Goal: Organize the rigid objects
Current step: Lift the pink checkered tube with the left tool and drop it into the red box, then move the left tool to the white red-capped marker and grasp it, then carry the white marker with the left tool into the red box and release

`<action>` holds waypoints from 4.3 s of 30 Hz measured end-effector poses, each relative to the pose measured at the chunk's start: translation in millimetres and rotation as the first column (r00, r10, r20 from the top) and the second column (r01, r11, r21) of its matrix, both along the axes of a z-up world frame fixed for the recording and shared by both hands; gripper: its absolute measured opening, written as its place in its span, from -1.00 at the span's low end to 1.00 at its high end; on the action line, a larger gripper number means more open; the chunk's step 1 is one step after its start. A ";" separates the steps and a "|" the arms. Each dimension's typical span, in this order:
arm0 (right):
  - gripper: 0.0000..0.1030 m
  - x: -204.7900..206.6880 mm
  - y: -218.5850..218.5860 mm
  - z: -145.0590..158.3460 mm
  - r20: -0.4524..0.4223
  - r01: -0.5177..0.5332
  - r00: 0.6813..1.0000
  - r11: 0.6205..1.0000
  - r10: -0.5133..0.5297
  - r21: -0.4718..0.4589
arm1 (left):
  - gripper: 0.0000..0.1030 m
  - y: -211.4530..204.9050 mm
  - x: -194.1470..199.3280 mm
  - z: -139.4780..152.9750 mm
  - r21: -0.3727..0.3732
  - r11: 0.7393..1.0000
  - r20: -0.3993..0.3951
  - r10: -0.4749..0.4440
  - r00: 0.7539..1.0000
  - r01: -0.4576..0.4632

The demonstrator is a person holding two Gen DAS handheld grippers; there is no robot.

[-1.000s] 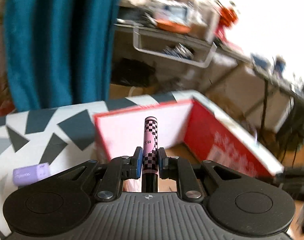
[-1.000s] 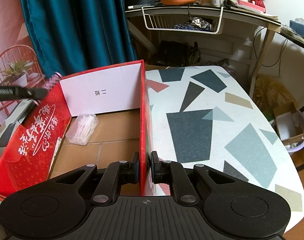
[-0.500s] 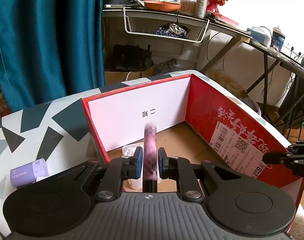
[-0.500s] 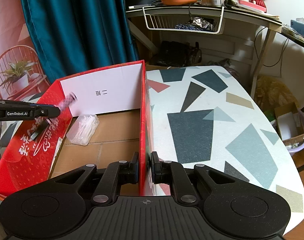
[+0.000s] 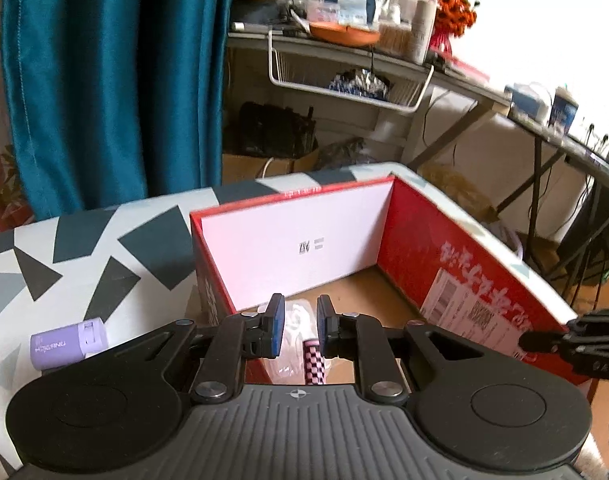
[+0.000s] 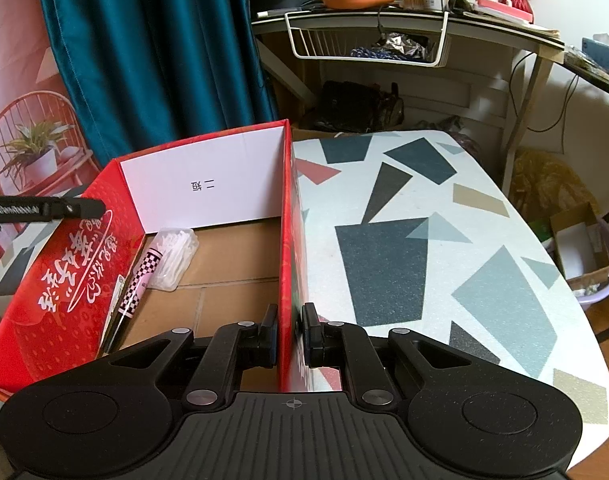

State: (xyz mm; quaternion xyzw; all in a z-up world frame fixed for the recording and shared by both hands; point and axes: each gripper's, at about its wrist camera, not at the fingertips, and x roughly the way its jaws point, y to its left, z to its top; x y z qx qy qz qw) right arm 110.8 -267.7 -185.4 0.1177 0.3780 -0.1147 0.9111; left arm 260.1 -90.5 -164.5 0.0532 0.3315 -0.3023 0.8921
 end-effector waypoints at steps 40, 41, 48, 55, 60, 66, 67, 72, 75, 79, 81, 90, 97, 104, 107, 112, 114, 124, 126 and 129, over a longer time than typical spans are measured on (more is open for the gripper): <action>-0.78 -1.1 -1.1 -0.8 0.008 0.002 1.000 1.000 -0.002 0.011 | -0.54 142.8 -26.0 -54.3 0.013 0.954 -0.135 0.299 0.945 -0.300; -0.78 -1.0 -1.1 -0.6 0.007 0.002 1.000 1.000 -0.002 0.011 | -0.54 139.3 -26.3 -56.8 0.030 0.956 -0.123 0.293 0.948 -0.292; -0.79 -0.8 -1.2 -0.7 0.006 0.001 1.000 1.000 -0.001 0.010 | -0.54 133.7 -17.7 -70.7 0.060 0.949 -0.126 0.314 0.941 -0.309; -0.79 -0.6 -1.1 -0.9 0.006 0.001 1.000 1.000 -0.001 0.009 | -0.54 131.7 -15.2 -75.8 0.096 0.942 -0.113 0.330 0.937 -0.320; -0.79 -0.6 -1.3 -0.9 0.006 0.001 1.000 1.000 -0.001 0.010 | -0.55 132.2 -14.2 -80.8 0.113 0.934 -0.113 0.351 0.930 -0.339; -0.79 -0.6 -1.3 -0.8 0.006 0.001 1.000 1.000 -0.001 0.010 | -0.64 129.1 -22.0 -83.2 0.124 0.912 -0.110 0.403 0.909 -0.390; -0.78 -0.6 -1.3 -0.8 0.006 0.002 1.000 1.000 -0.002 0.011 | -0.65 129.5 -24.4 -82.9 0.118 0.908 -0.116 0.414 0.903 -0.401; -0.78 -0.8 -1.6 -1.5 0.007 0.001 1.000 1.000 -0.001 0.009 | -0.69 125.5 -39.7 -83.6 0.139 0.906 -0.108 0.416 0.903 -0.401; -0.78 -0.8 -1.4 -1.5 0.006 0.001 1.000 1.000 -0.001 0.008 | -0.69 124.0 -45.3 -84.5 0.147 0.904 -0.087 0.417 0.905 -0.402; -0.78 -0.7 -1.4 -1.4 0.006 0.001 1.000 1.000 -0.001 0.008 | -0.69 122.7 -46.7 -84.5 0.152 0.901 -0.077 0.420 0.904 -0.406; -0.78 -0.7 -1.4 -1.4 0.006 0.001 1.000 1.000 -0.002 0.009 | -0.68 121.4 -47.9 -84.6 0.163 0.902 -0.067 0.414 0.908 -0.399; -0.77 -0.6 -1.5 -1.5 0.004 0.001 1.000 1.000 -0.001 0.010 | -0.68 118.2 -50.7 -85.0 0.179 0.900 -0.042 0.411 0.911 -0.398; -0.77 -0.9 -0.8 -2.6 0.001 0.002 1.000 1.000 -0.002 0.001 | -0.69 124.0 -48.0 -74.8 0.132 0.905 -0.061 0.414 0.908 -0.404; -0.80 0.3 0.4 -2.0 0.000 0.002 1.000 1.000 -0.002 -0.016 | -0.69 115.2 -47.0 -40.9 0.066 0.916 0.011 0.397 0.918 -0.397; -0.80 0.3 0.9 -1.9 -0.001 0.001 1.000 1.000 -0.001 -0.021 | -0.69 105.5 -47.3 -23.2 0.032 0.929 0.040 0.367 0.929 -0.368; -0.80 0.8 1.0 -1.6 0.001 0.004 1.000 1.000 -0.004 -0.020 | -0.69 87.9 -46.3 -2.3 -0.010 0.947 0.070 0.320 0.945 -0.320; -0.80 0.8 1.0 -1.6 0.000 0.003 1.000 1.000 -0.003 -0.021 | -0.69 80.7 -45.6 6.7 -0.032 0.954 0.075 0.301 0.951 -0.299; -0.80 1.3 1.3 -1.8 0.000 0.002 1.000 1.000 -0.002 -0.022 | -0.69 33.8 -29.4 33.1 -0.113 0.989 0.091 0.110 0.990 -0.099; -0.80 1.6 1.5 -1.7 -0.001 0.001 1.000 1.000 -0.001 -0.024 | -0.69 18.9 -28.4 30.5 -0.089 0.994 0.109 0.069 0.992 -0.060; -0.80 1.0 0.8 -2.4 0.001 0.000 1.000 1.000 0.000 -0.019 | -0.69 0.2 -21.7 21.3 -0.068 0.998 0.084 0.007 0.996 -0.001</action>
